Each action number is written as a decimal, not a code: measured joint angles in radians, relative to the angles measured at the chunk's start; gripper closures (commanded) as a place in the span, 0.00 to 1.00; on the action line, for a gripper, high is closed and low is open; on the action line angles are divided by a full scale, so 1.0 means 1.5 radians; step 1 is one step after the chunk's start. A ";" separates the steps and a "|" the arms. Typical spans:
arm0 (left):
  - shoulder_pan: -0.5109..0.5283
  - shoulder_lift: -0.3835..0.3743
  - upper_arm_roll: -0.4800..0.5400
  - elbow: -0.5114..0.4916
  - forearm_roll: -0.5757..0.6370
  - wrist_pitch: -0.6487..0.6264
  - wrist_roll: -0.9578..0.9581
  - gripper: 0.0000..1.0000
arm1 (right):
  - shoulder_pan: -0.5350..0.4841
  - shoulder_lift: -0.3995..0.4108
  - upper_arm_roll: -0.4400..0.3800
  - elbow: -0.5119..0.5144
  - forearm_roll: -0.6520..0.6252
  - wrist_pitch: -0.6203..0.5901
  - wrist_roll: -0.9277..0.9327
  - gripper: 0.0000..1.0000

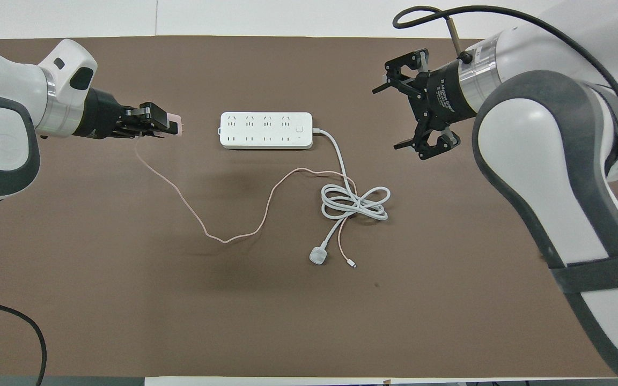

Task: Plug charger into power strip
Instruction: 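Withdraw the right gripper to rest while the left gripper holds the plug, then carry the pink plug with the left gripper to the strip's end socket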

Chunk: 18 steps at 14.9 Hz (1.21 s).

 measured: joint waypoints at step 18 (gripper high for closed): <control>-0.003 0.062 0.017 0.128 0.142 -0.031 -0.125 1.00 | -0.134 -0.185 -0.002 -0.047 -0.353 -0.202 -0.819 0.00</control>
